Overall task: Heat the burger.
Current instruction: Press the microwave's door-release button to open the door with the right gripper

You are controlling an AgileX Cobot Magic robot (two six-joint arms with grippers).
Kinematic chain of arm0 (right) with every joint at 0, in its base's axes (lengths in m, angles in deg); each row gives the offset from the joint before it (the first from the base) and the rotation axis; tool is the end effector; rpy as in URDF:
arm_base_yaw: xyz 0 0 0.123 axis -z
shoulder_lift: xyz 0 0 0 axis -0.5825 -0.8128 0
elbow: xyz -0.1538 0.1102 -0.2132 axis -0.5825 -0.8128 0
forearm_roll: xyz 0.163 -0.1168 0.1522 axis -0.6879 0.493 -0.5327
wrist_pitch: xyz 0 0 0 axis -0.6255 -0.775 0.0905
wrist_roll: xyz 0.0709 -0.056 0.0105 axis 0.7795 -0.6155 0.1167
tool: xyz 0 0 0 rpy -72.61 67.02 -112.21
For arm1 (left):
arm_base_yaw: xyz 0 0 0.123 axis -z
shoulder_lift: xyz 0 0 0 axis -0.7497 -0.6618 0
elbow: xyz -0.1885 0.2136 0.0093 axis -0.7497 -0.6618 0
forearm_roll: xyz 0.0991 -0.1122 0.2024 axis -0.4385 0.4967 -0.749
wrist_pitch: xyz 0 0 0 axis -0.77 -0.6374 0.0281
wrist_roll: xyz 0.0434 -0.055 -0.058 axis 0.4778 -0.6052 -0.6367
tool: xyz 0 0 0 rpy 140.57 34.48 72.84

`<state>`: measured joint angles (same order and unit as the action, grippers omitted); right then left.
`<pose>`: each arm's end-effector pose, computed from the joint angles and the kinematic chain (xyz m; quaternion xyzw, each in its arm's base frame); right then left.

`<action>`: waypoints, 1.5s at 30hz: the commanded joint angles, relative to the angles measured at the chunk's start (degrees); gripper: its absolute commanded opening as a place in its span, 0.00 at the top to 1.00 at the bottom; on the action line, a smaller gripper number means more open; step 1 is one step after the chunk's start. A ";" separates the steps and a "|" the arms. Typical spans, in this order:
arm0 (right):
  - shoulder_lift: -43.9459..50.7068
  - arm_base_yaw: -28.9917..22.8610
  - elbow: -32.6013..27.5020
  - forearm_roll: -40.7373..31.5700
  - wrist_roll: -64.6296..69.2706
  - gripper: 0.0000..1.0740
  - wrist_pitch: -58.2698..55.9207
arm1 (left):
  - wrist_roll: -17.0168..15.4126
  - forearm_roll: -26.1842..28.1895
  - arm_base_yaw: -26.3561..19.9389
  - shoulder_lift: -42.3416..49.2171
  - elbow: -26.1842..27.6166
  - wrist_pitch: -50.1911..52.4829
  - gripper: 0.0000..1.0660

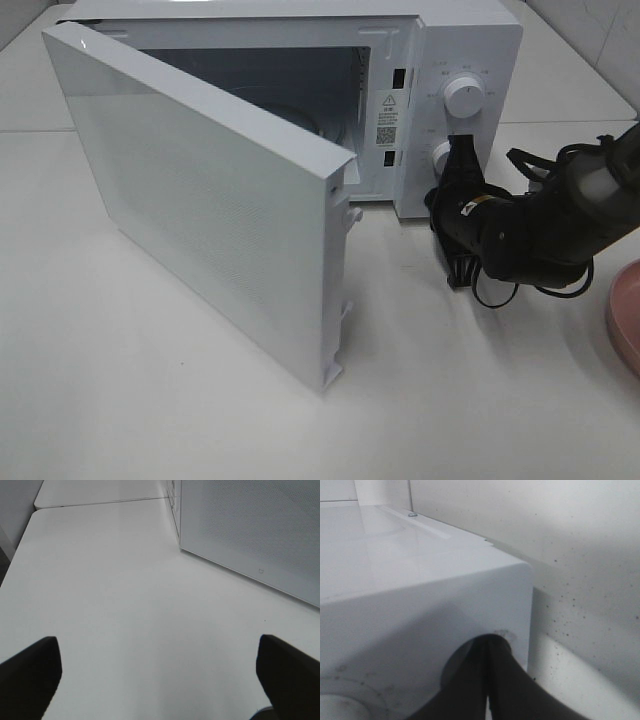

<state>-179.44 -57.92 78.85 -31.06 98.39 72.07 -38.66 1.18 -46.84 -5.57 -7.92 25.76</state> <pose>0.3607 0.1179 0.0766 0.5834 0.5991 0.4016 0.3735 -0.0093 -0.0047 0.2801 0.0609 0.8515 -0.0111 0.5207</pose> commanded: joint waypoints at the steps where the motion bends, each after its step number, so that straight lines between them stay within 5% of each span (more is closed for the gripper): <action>1: 0.63 2.58 7.56 4.35 -1.95 1.00 34.61 | -0.23 -0.06 0.11 0.74 0.00 0.92 0.08; 27: 2.29 -0.06 1.32 2.86 -2.35 1.00 33.52 | -0.23 -0.06 0.11 0.74 0.00 0.92 0.08; 45: 5.33 -0.06 -2.41 2.86 -2.81 1.00 19.19 | -0.23 -0.06 0.11 0.74 0.00 0.92 0.08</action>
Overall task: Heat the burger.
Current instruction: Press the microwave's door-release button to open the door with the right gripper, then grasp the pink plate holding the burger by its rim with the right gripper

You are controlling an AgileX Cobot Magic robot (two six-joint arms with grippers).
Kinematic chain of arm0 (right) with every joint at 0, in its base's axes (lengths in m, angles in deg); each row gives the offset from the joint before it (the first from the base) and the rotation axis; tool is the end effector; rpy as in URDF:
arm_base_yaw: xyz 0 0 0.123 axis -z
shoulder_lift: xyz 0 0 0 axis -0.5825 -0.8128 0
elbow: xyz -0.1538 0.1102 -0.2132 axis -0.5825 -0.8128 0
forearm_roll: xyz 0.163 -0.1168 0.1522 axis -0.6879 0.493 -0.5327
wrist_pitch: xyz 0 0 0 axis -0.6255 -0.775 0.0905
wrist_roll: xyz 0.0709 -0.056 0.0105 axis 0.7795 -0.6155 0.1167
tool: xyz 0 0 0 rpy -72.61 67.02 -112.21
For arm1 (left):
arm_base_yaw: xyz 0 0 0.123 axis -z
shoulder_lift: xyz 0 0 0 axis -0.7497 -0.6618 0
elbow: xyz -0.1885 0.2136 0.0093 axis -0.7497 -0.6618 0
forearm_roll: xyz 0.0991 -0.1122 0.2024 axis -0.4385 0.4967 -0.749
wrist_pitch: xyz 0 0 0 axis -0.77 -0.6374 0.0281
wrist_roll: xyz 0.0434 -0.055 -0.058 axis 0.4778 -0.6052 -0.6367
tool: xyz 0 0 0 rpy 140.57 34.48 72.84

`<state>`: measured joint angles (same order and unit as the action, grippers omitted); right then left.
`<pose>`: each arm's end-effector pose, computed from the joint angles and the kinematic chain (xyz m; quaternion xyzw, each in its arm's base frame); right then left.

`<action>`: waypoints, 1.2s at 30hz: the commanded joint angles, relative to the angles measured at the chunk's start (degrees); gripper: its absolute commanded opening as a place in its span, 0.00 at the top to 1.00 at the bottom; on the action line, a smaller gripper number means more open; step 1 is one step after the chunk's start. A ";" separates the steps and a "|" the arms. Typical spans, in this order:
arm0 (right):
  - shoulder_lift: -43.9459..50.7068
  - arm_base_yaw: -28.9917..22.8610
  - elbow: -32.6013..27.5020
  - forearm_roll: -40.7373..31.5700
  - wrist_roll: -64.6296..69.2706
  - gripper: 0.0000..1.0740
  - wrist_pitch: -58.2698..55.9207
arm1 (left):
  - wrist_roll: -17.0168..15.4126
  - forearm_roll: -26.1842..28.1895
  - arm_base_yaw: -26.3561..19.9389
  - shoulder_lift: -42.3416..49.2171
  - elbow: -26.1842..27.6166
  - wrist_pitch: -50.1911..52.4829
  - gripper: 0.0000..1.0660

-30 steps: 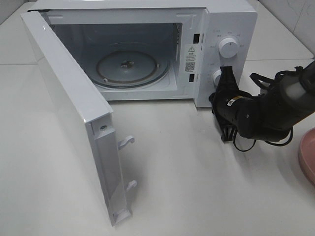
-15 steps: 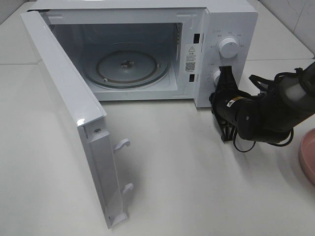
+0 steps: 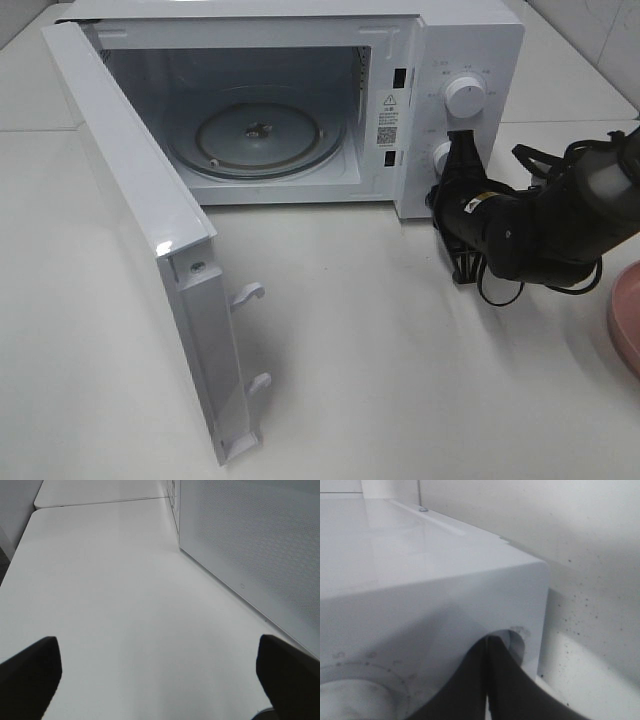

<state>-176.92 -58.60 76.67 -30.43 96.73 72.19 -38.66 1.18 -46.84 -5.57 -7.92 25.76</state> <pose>0.3519 0.1197 0.0861 0.5659 0.6122 0.4024 0.3781 -0.0093 -0.0047 0.2801 0.0609 0.8515 -0.0111 0.5207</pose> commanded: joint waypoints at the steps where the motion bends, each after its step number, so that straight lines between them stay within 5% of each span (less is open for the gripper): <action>1: 3.95 0.63 -2.23 3.04 -1.38 1.00 16.39 | -0.23 -0.06 0.11 0.74 0.00 0.92 0.08; 19: 15.24 0.80 -11.34 16.10 -8.77 1.00 -11.63 | -0.23 -0.06 0.11 0.74 0.00 0.92 0.08; 36: 31.97 0.80 -11.34 18.33 -47.67 0.98 -45.15 | -0.23 -0.06 0.11 0.74 0.00 0.92 0.08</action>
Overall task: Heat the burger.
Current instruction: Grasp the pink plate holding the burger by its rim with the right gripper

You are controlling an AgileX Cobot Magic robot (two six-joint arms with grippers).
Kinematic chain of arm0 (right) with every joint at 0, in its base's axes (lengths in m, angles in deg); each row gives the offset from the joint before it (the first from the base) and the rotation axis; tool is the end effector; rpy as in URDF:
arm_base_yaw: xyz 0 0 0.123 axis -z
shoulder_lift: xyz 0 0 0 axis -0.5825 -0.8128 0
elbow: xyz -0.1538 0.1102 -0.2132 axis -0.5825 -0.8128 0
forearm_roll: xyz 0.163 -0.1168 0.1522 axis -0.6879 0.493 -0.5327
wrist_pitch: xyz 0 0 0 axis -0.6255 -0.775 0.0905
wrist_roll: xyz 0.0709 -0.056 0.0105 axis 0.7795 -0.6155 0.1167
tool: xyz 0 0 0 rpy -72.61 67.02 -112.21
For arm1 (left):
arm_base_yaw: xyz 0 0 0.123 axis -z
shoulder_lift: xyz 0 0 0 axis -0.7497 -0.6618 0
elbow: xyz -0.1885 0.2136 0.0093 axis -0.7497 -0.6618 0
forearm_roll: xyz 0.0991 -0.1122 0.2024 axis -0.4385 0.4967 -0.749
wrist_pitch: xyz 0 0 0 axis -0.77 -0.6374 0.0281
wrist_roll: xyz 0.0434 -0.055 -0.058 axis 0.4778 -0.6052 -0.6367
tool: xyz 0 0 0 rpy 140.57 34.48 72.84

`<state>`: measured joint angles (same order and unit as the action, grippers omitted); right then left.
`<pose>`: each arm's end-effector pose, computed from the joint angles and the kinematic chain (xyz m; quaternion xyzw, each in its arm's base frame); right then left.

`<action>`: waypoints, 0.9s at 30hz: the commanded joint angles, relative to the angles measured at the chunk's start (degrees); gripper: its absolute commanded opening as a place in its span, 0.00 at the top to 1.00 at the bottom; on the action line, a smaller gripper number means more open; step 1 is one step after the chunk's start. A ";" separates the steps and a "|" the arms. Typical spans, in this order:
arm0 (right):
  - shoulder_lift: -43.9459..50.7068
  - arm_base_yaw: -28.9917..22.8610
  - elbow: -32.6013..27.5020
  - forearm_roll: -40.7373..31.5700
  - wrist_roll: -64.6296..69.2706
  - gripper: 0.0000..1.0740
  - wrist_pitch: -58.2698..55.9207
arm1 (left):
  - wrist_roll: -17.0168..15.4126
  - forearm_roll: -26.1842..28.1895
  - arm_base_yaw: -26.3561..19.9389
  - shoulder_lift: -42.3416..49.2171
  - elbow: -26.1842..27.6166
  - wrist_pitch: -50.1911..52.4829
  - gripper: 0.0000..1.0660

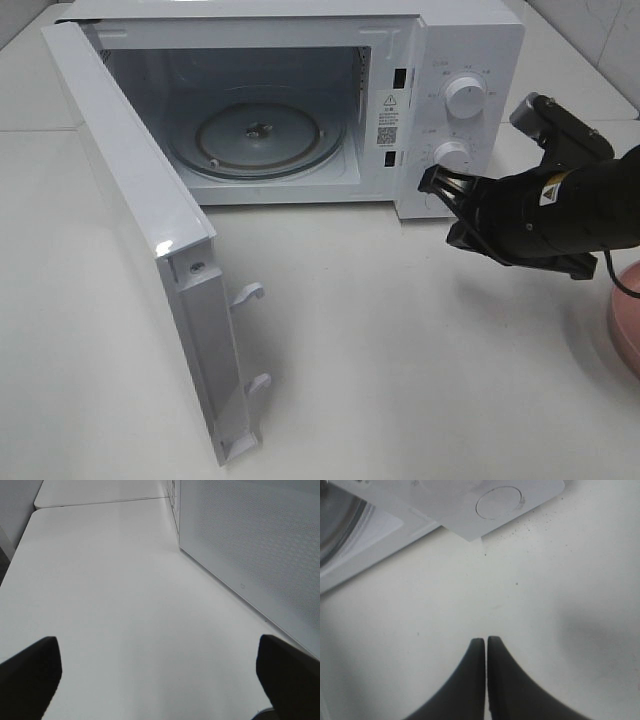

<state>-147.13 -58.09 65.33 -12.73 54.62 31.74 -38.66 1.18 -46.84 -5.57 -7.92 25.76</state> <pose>0.2669 0.1091 0.1653 0.1770 0.9016 0.2126 0.3325 -0.0093 -0.0047 0.2801 0.0609 0.8515 -0.0111 0.5207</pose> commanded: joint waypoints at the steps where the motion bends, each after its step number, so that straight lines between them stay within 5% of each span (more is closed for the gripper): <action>1: 2.98 0.29 0.00 0.63 -7.16 0.98 -6.13 | -0.23 -0.06 0.11 0.74 0.00 0.92 0.08; 19: 15.01 0.29 0.29 1.60 -21.66 0.94 -26.30 | -0.23 -0.06 0.11 0.74 0.00 0.92 0.08; 27: 17.65 0.29 2.86 10.14 -21.83 0.91 -40.45 | -0.23 -0.06 0.11 0.74 0.00 0.92 0.08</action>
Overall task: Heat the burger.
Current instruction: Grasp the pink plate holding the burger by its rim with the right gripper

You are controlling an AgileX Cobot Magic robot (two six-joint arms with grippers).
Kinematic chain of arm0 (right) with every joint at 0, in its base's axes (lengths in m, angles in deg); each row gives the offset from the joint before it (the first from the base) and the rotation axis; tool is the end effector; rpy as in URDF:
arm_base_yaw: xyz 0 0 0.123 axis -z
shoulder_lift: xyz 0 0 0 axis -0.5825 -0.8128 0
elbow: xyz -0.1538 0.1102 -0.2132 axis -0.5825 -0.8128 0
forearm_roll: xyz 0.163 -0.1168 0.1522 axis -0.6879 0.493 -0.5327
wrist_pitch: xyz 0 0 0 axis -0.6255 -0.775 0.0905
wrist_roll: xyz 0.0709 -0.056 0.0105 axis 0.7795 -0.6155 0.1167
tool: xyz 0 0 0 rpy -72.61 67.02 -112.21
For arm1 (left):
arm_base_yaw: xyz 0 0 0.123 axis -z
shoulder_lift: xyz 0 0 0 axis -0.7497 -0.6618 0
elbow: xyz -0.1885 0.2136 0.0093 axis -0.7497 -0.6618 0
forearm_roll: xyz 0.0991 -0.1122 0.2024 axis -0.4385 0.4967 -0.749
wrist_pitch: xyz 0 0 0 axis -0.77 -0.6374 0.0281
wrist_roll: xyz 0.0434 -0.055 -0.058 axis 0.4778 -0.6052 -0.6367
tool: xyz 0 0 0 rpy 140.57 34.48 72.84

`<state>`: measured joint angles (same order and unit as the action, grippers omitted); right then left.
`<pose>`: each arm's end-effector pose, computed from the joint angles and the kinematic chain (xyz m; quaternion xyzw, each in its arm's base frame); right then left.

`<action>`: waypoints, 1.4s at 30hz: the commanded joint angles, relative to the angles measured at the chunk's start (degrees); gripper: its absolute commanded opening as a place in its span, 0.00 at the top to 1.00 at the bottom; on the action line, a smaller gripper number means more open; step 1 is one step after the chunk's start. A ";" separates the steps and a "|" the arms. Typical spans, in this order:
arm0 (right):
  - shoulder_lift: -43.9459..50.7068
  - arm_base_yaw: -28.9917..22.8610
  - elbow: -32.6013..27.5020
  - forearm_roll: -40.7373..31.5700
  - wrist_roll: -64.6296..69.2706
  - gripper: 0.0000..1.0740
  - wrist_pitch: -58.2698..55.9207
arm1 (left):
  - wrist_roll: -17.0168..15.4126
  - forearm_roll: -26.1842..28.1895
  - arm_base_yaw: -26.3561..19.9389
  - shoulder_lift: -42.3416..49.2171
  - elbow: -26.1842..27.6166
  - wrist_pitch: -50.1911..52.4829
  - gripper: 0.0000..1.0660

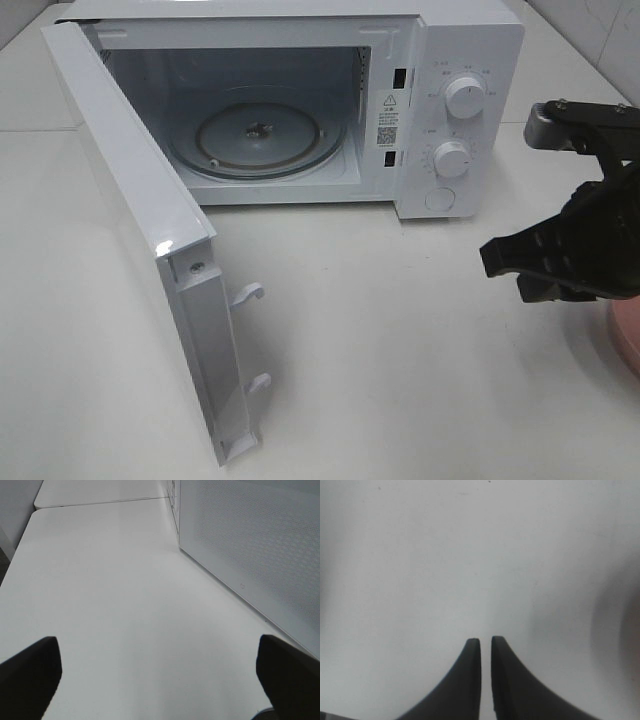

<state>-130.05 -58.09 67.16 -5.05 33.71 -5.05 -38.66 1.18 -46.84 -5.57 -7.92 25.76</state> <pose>0.2119 0.0866 0.2160 -0.0537 0.9674 0.0770 0.2351 -0.0093 -0.0047 0.2801 0.0609 0.8515 -0.0111 0.5207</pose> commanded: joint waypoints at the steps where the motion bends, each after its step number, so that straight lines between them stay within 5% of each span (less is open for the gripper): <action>1: 0.69 0.29 2.01 4.58 -0.92 0.91 -6.76 | -0.23 -0.06 0.11 0.74 0.00 0.92 0.08; 18: 1.38 14.55 6.42 11.69 -6.93 0.81 -15.53 | -0.23 -0.06 0.11 0.74 0.00 0.92 0.08; 21: 1.38 15.93 6.42 12.95 -6.53 0.63 -14.15 | -0.23 -0.06 0.11 0.74 0.00 0.92 0.08; 22: 1.38 16.21 6.42 13.29 -6.59 0.47 -13.58 | -0.23 -0.06 0.11 0.74 0.00 0.92 0.08; 23: 1.38 16.21 6.42 13.29 -6.59 0.47 -13.58 | -0.23 -0.06 0.11 0.74 0.00 0.92 0.08; 24: 1.38 16.21 6.42 14.15 -6.59 0.27 -12.43 | -0.23 -0.06 0.11 0.74 0.00 0.92 0.08; 25: 1.38 16.21 6.42 14.15 -6.59 0.27 -12.43 | -0.23 -0.06 0.11 0.74 0.00 0.92 0.08; 27: 1.38 16.21 6.42 14.95 -7.22 0.06 -12.03 | -0.23 -0.06 0.11 0.74 0.00 0.92 0.08; 42: -2.35 16.21 6.36 15.64 -7.22 0.14 -11.86 | -0.23 -0.06 0.11 0.74 0.00 0.92 0.08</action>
<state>-131.20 -42.10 73.35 10.08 27.17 -17.42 -38.66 1.18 -46.84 -5.57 -7.92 25.76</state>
